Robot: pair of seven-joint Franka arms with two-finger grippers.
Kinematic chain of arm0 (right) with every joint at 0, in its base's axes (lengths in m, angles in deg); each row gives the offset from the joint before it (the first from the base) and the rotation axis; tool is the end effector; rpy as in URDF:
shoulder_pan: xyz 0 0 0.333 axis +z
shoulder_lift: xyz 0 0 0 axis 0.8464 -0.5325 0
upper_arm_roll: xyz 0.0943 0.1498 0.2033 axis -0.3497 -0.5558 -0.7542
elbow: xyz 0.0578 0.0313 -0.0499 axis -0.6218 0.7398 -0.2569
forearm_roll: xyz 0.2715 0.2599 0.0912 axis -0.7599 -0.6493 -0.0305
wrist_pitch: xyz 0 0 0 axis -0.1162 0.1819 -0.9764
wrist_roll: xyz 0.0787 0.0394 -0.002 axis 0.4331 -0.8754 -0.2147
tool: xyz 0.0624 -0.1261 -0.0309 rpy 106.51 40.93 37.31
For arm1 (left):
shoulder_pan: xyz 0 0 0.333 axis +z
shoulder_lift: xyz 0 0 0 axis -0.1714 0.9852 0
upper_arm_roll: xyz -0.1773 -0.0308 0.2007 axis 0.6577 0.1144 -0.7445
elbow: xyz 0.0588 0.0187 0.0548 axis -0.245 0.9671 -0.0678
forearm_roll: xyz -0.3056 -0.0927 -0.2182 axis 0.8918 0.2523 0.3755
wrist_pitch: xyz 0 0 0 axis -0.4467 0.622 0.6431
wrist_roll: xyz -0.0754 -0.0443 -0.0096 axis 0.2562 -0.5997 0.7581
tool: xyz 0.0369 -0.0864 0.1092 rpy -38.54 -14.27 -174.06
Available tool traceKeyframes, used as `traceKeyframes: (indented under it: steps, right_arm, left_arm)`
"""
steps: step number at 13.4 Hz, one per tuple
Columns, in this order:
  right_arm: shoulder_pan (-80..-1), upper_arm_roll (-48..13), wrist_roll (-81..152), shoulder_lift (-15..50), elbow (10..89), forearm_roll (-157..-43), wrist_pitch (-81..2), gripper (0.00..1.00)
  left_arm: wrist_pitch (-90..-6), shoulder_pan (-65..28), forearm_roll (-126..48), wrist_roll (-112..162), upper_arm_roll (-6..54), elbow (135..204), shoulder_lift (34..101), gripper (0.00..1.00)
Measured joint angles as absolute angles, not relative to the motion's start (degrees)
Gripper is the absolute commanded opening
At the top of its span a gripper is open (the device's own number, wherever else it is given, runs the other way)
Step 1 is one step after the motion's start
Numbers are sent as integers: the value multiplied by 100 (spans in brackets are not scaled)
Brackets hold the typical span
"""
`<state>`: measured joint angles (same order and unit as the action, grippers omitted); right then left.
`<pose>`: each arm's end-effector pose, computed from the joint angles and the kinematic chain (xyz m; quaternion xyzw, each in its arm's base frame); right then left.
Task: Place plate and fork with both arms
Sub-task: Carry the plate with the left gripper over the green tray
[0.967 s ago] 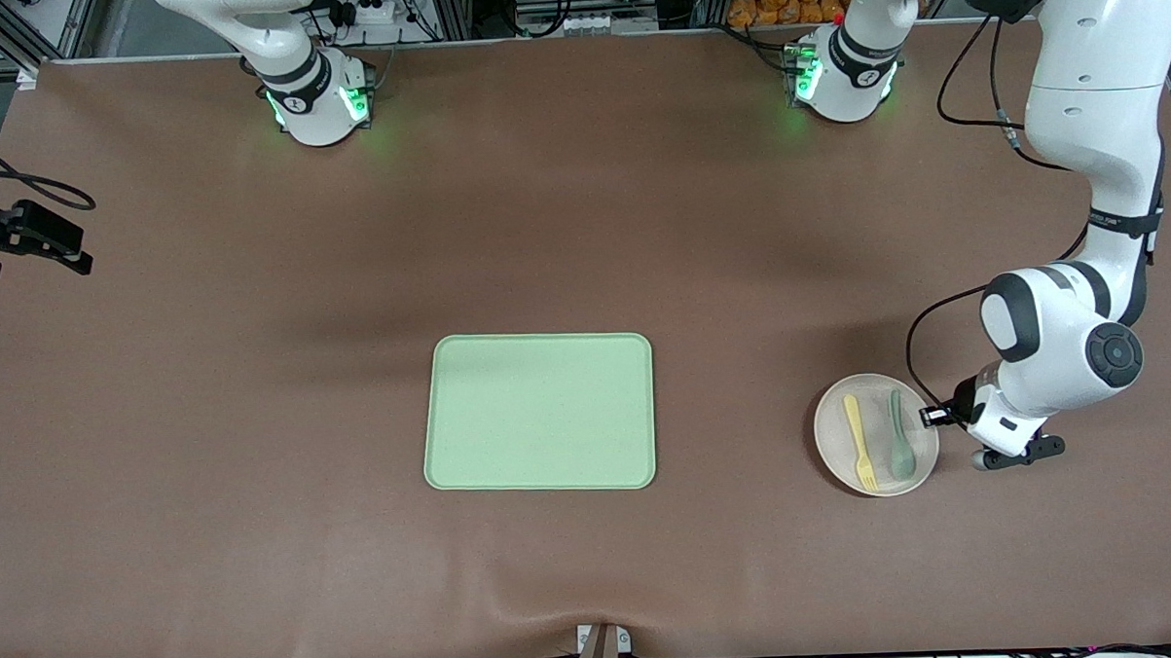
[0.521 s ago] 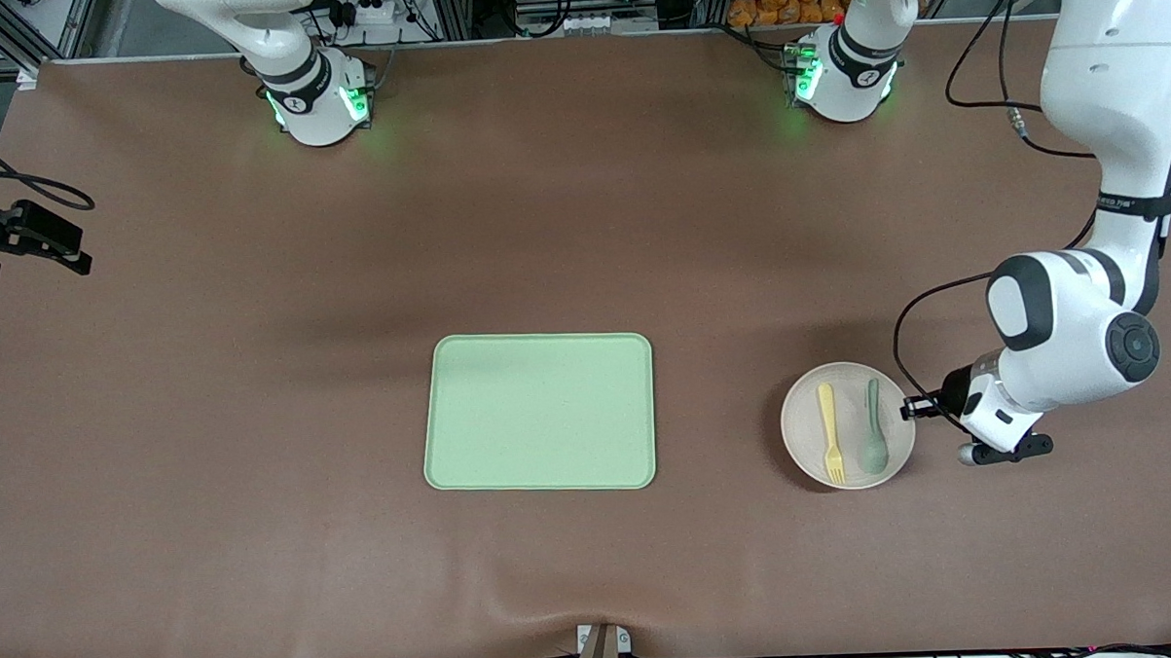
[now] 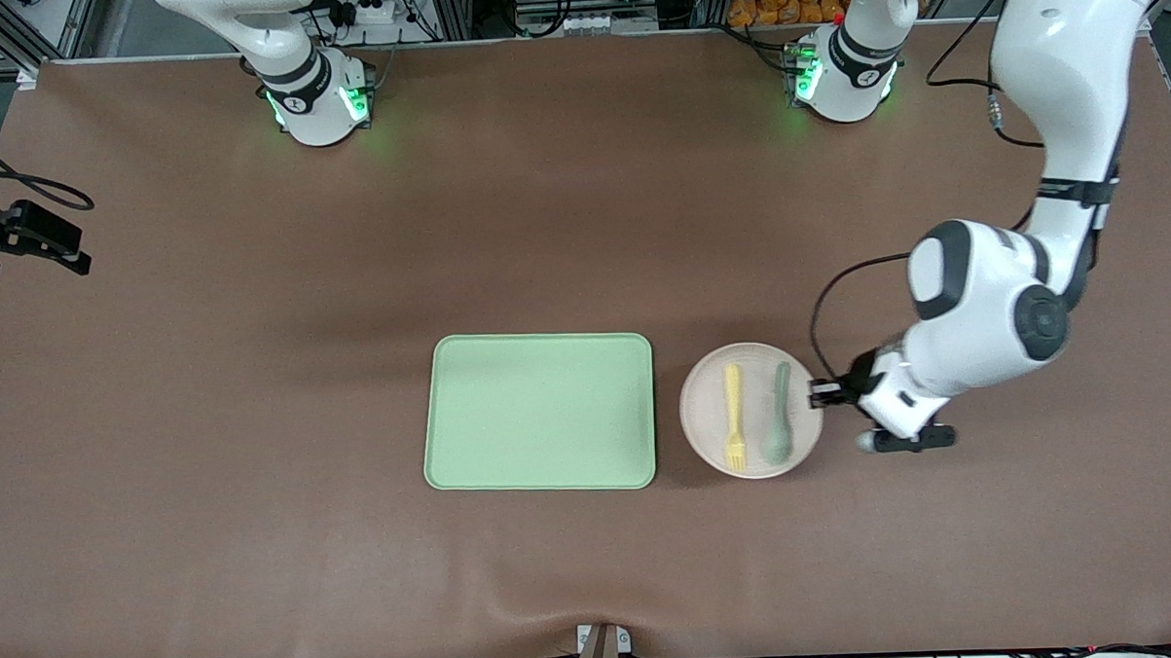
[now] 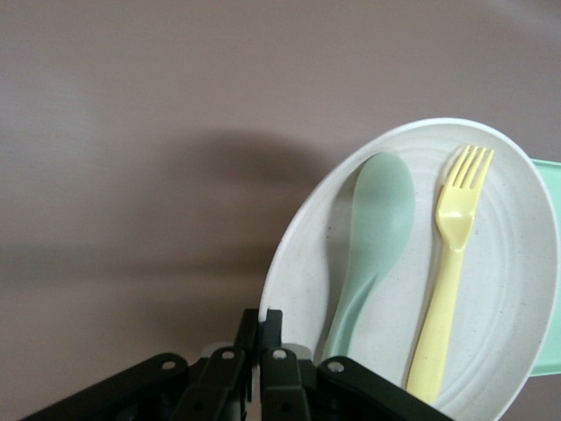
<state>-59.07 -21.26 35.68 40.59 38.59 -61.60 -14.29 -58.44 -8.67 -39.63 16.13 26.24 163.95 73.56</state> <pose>0.5512 -0.0320 0.5524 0.9997 0.0180 0.0125 0.0111 0.6301 -0.2109 0.2501 0.9872 0.0395 -0.0156 0.1535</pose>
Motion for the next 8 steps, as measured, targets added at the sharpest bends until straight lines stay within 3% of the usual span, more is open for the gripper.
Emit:
traceKeyframes:
  steps: [8]
  right_arm:
    - [-5939,-2110,3381,4051,3857,-6237,-1457,100]
  left_arm:
    - [-6501,-2326,-3963,854,2329,15619,8459,0]
